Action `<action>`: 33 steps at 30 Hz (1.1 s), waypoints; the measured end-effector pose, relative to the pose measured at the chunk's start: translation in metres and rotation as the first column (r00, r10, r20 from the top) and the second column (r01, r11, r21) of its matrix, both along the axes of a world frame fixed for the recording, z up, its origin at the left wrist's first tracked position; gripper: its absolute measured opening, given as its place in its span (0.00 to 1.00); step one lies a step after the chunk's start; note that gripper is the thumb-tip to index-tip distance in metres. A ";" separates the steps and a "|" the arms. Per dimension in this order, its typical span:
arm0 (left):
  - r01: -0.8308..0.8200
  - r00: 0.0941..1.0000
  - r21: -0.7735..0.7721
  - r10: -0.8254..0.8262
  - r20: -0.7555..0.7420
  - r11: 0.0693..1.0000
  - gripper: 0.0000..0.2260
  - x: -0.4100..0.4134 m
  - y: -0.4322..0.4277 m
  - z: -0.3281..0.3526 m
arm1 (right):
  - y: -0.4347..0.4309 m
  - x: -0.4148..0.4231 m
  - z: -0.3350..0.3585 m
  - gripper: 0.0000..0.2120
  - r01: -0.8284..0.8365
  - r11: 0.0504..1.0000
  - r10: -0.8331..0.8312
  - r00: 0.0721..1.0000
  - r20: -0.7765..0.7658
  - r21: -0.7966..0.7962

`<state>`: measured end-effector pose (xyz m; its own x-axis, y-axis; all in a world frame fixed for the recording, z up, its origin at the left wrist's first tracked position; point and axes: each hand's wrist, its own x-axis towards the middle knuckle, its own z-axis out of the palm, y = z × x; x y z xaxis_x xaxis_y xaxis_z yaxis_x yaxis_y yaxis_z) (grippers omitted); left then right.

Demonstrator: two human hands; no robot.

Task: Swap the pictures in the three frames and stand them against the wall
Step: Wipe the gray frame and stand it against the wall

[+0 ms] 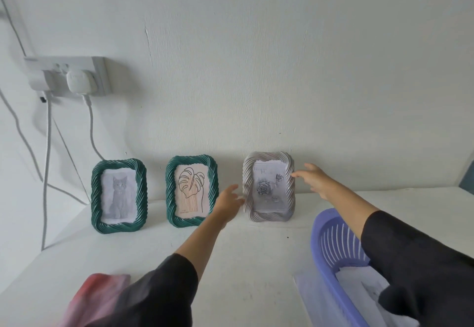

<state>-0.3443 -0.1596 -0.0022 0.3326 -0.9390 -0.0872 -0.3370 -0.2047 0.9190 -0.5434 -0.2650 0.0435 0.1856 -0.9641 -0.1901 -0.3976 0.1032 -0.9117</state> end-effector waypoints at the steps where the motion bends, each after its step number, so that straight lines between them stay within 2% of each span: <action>1: -0.015 1.000 -0.009 0.015 0.001 1.000 0.23 0.001 0.004 0.006 | 0.004 0.000 0.005 0.36 0.016 1.000 -0.016 1.000 0.001 -0.024; 5: -0.062 0.998 -0.069 0.062 0.006 0.996 0.21 0.005 0.018 0.026 | 0.023 0.005 0.020 0.33 0.040 0.993 -0.043 0.999 -0.025 -0.107; 8: -0.053 0.999 -0.075 0.053 -0.002 0.996 0.23 0.003 0.027 0.024 | 0.037 0.008 0.018 0.33 -0.002 0.996 -0.008 0.994 -0.110 -0.088; 12: 0.058 0.998 0.042 -0.058 0.002 0.997 0.32 -0.008 0.029 -0.001 | 0.047 0.011 0.008 0.33 -0.074 0.997 0.067 0.980 -0.187 -0.030; 14: 0.100 0.995 0.079 -0.101 0.001 0.992 0.37 -0.012 0.026 -0.012 | 0.049 0.014 0.003 0.31 -0.104 0.994 0.099 0.984 -0.151 -0.027; 17: 0.127 0.991 0.117 -0.129 0.016 0.985 0.40 -0.014 0.021 -0.021 | 0.045 0.017 -0.004 0.35 -0.107 0.994 0.108 0.989 -0.101 0.014; 22: 0.152 0.988 0.124 -0.152 -0.010 0.981 0.39 -0.017 0.016 -0.026 | 0.038 0.017 -0.009 0.36 -0.077 0.997 0.076 0.989 -0.126 -0.004; 28: 0.116 0.992 0.099 -0.110 -0.063 0.988 0.35 -0.012 0.012 -0.028 | 0.038 0.017 -0.009 0.35 -0.066 0.998 0.066 0.994 -0.087 0.011; 33: 0.115 0.993 0.109 -0.113 -0.024 0.987 0.33 -0.011 0.015 -0.024 | 0.043 0.015 -0.006 0.38 -0.097 0.995 0.092 0.986 -0.139 -0.029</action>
